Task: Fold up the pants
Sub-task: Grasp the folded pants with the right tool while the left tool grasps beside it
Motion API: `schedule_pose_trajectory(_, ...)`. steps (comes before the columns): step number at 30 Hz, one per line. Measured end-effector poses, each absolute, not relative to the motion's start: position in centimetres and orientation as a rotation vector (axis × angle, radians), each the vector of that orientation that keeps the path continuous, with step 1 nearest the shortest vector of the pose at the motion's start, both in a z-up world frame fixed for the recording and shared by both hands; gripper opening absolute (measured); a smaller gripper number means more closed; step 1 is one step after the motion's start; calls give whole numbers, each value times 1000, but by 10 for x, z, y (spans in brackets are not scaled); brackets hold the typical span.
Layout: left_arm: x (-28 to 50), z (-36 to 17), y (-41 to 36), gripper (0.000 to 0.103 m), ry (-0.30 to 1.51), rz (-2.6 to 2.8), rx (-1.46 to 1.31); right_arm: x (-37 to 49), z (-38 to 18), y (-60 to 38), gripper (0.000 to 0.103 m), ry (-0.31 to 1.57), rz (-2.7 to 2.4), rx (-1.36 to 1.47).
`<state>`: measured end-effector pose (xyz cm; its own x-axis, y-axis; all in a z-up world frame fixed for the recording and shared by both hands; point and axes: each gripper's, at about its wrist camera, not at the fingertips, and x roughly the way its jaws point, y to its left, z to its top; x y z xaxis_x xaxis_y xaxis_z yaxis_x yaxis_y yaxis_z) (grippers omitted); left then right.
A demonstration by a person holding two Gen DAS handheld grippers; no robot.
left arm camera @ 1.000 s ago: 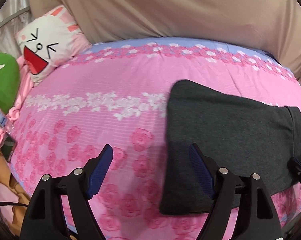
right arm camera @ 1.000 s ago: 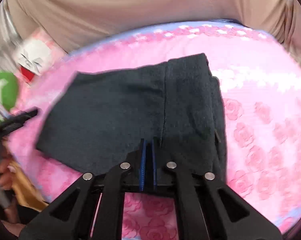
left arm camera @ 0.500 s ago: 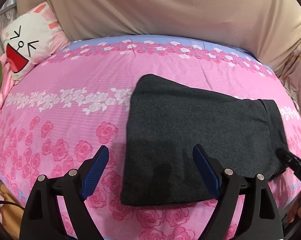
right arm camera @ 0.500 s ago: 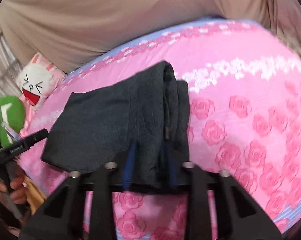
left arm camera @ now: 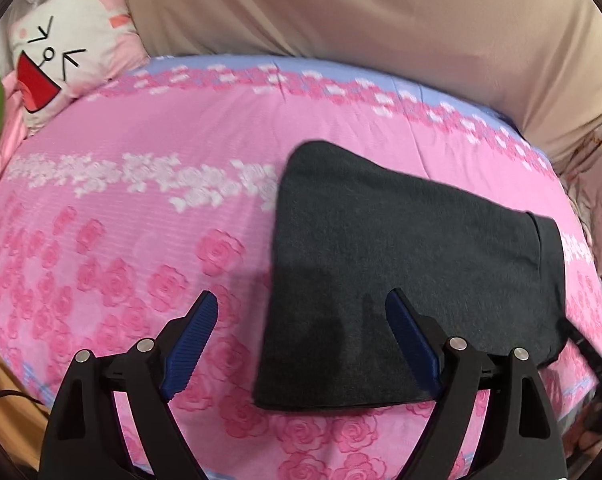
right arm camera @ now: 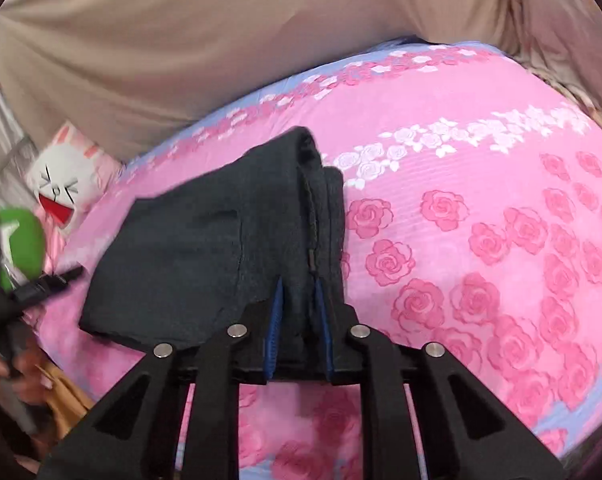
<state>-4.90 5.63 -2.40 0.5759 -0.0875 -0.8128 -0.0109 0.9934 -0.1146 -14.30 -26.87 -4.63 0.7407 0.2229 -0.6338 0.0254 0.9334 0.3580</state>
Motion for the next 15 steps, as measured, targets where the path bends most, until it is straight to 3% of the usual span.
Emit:
schedule_pose_trajectory(2, -47, -29, 50, 84, 966, -56, -112, -143, -30, -265, 24, 710, 116, 321)
schedule_pose_trajectory(4, -44, -36, 44, 86, 990, -63, -100, -138, -31, -263, 45, 730, 116, 317)
schedule_pose_trajectory(6, -43, -43, 41, 86, 1022, -64, -87, -129, -42, -261, 55, 773, 131, 337)
schedule_pose_trajectory(11, -47, -52, 54, 86, 1106, -201, -189, -123, -77, -268, 61, 871, 158, 456)
schedule_pose_trajectory(15, -53, -62, 89, 86, 1147, -298, -352, -134, -84, -274, 72, 879, 226, 548)
